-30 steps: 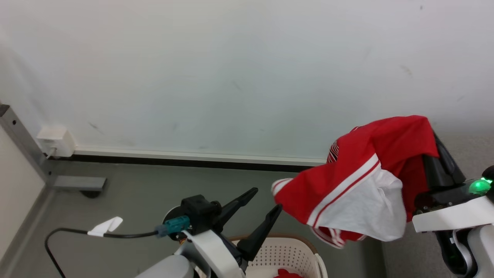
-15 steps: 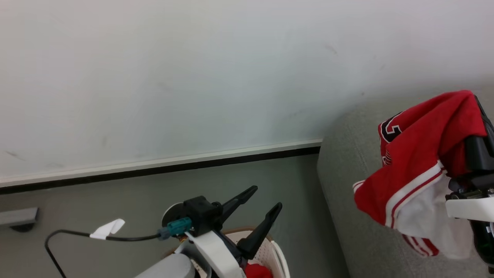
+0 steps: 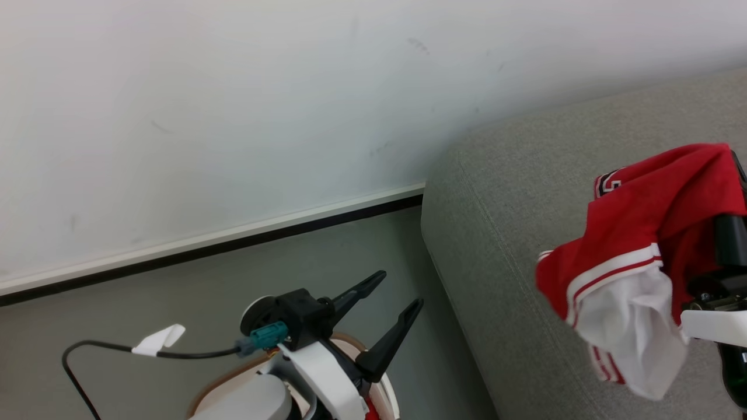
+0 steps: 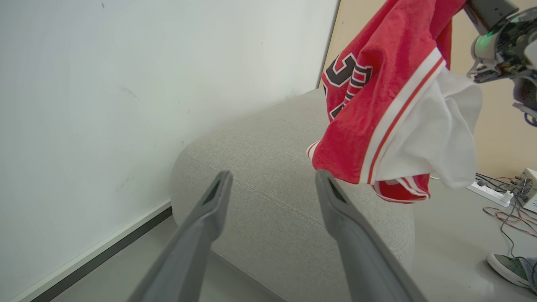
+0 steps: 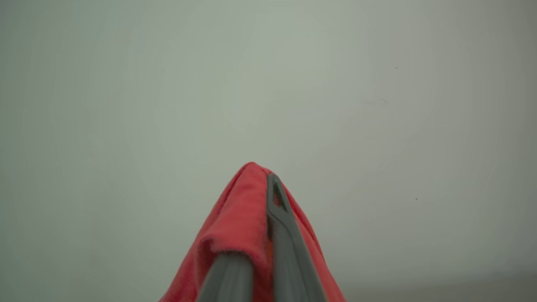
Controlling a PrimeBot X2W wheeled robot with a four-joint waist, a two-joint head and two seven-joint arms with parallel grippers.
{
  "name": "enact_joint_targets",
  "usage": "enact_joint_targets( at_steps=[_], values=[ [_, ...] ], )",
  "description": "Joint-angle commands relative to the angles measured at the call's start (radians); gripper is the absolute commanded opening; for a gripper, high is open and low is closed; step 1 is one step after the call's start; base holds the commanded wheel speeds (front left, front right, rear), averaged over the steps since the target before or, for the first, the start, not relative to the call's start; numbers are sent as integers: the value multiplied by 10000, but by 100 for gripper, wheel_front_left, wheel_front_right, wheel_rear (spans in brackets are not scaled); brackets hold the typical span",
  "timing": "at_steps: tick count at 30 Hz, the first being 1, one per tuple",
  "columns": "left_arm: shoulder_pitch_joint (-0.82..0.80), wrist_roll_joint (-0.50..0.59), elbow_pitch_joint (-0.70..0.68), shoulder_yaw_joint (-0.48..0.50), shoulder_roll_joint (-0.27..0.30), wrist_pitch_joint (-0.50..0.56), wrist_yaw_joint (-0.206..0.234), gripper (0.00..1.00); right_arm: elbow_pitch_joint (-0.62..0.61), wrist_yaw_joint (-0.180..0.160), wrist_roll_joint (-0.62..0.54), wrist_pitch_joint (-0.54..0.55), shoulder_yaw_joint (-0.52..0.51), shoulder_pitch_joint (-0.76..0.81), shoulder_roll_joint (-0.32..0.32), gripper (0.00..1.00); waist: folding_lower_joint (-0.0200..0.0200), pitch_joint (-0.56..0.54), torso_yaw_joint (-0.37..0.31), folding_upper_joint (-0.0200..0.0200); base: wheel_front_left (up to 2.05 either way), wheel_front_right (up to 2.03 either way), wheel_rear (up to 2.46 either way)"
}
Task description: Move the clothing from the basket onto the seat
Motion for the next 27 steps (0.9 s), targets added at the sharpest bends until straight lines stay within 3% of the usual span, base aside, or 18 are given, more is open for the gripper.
enact_joint_targets(
  at_steps=[1,12,21,27],
  values=[
    [-113,205,21,26,39,-71,-26,100,-81,-22,-51,-19,-81,-112,11,0,0,151,-80,-1,0,0,0],
    [-553,494,-422,248,178,-56,-166,100,277,-22,-447,-19,-919,-1500,-126,0,0,1156,206,-1,0,0,0],
    [-1246,881,-926,373,580,11,-280,100,849,-22,-153,-17,-2181,-3164,-809,0,0,2825,905,-1,0,0,0],
    [-1750,988,-1201,523,721,52,-329,100,1963,-22,99,106,-2768,-4183,-1509,0,0,3956,1365,-1,0,0,0]
  ],
)
